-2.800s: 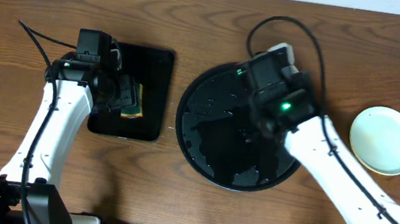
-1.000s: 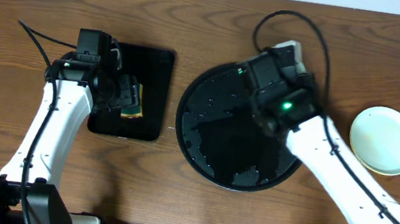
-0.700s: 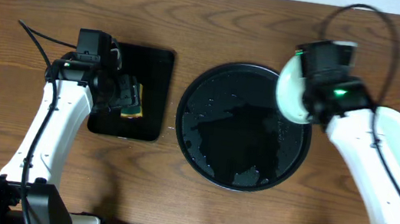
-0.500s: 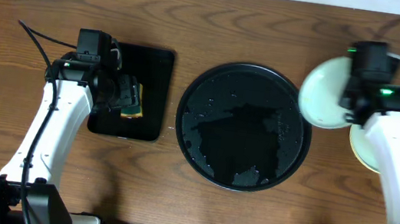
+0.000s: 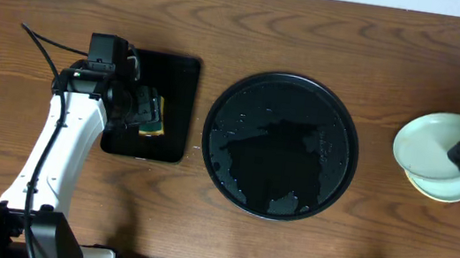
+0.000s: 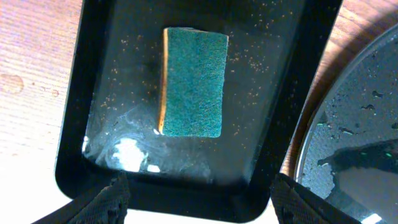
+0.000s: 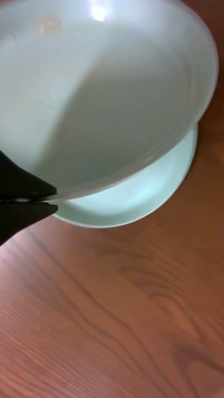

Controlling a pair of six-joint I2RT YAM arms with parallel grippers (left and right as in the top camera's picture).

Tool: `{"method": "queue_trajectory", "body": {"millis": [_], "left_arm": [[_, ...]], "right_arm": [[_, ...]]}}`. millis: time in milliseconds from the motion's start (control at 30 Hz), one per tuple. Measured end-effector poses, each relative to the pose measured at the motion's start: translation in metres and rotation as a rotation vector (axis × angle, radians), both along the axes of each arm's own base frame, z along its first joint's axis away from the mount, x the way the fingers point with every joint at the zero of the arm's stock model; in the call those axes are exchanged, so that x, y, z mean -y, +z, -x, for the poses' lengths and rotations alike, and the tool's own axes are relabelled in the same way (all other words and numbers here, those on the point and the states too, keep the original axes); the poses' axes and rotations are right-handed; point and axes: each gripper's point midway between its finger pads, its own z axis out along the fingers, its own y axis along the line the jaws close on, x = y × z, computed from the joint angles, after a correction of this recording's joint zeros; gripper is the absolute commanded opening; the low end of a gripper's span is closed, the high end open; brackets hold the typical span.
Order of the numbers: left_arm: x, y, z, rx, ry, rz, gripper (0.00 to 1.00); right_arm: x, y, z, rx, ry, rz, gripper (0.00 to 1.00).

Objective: Clean dirty plates on tray and stack at the side

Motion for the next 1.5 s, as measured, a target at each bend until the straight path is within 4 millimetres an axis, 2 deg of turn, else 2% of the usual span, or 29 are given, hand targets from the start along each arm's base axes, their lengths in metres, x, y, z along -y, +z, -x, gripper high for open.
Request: {"method": "queue_trajectory", "body": {"millis": [100, 167, 333, 400, 433, 467, 600, 700, 733, 833, 967, 1067, 1167, 1333, 1500], "left_arm": [[0.0, 0.0, 0.0, -0.001, 0.0, 0.0, 0.74], [0.0, 0.0, 0.0, -0.001, 0.0, 0.0, 0.74], [0.0, 0.0, 0.0, -0.002, 0.0, 0.0, 0.74], [0.0, 0.0, 0.001, -0.003, 0.0, 0.0, 0.74], [0.0, 0.0, 0.001, -0.003, 0.0, 0.0, 0.74], [0.0, 0.0, 0.001, -0.004, 0.0, 0.0, 0.74], [0.0, 0.0, 0.001, -0.004, 0.0, 0.0, 0.74], [0.0, 0.0, 0.001, -0.004, 0.0, 0.0, 0.75], [0.0, 0.0, 0.001, -0.004, 0.0, 0.0, 0.79], [0.0, 0.0, 0.001, -0.004, -0.002, 0.0, 0.81], [0.0, 0.0, 0.0, 0.004, -0.035, -0.01, 0.84], [0.0, 0.0, 0.0, 0.008, -0.077, -0.023, 0.86], [-0.001, -0.002, 0.009, -0.024, -0.103, -0.033, 0.86], [-0.007, -0.01, 0.052, -0.205, -0.106, -0.063, 0.87], [-0.007, -0.008, 0.061, -0.229, -0.107, -0.064, 0.87]], "right_arm": [[0.01, -0.02, 0.012, 0.001, -0.042, -0.02, 0.01], [0.015, -0.025, 0.016, 0.009, -0.06, -0.024, 0.01], [0.028, -0.027, 0.019, 0.04, -0.098, -0.013, 0.03], [0.032, -0.026, 0.018, 0.058, -0.112, -0.008, 0.38], [0.033, -0.025, 0.016, 0.067, -0.11, -0.005, 0.51], [0.033, -0.024, 0.014, 0.078, -0.107, -0.009, 0.54], [0.024, -0.025, -0.002, 0.143, -0.058, -0.07, 0.53], [0.007, -0.026, -0.016, 0.189, 0.027, -0.157, 0.53], [0.0, -0.027, -0.021, 0.203, 0.064, -0.192, 0.54], [-0.024, -0.027, -0.034, 0.241, 0.17, -0.282, 0.56], [-0.078, -0.023, -0.055, 0.273, 0.386, -0.393, 0.73], [-0.115, -0.023, -0.062, 0.243, 0.528, -0.416, 0.85], [-0.141, -0.028, -0.055, 0.152, 0.607, -0.402, 0.99], [-0.156, -0.036, -0.028, -0.018, 0.636, -0.387, 0.99], [-0.157, -0.036, -0.005, -0.096, 0.613, -0.409, 0.99]]}}
